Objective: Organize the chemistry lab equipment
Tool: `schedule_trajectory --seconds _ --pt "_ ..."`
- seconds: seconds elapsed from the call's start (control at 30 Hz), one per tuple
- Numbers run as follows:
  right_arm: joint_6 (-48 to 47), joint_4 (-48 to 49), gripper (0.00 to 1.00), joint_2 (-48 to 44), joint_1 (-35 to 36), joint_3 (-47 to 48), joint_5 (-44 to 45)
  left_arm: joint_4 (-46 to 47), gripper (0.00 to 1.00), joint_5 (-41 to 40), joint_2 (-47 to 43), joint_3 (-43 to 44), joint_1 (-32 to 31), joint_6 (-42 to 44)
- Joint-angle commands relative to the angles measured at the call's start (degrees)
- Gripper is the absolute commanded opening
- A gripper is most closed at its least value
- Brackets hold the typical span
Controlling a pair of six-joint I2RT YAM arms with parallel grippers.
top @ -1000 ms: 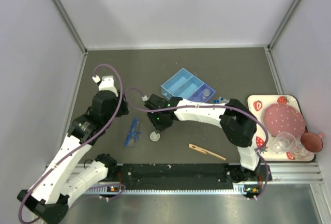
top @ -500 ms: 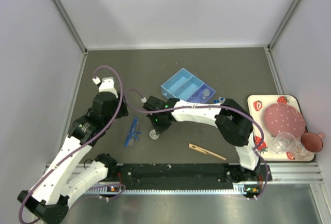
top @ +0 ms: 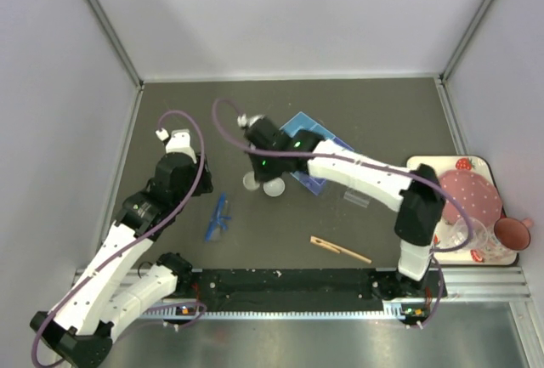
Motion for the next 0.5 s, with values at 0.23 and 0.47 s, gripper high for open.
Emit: schedule_trajectory --seconds 0.23,0.47 --pt "-4.68 -3.49 0.0 -4.16 -21.57 8.92 5.22 4.06 0.58 2.45 0.74 -1.99 0.04 0.84" --pt "-5.56 -4.55 0.0 4.89 -29.94 14.99 1.97 4.15 0.58 3.15 1.1 -2.25 0.04 1.01"
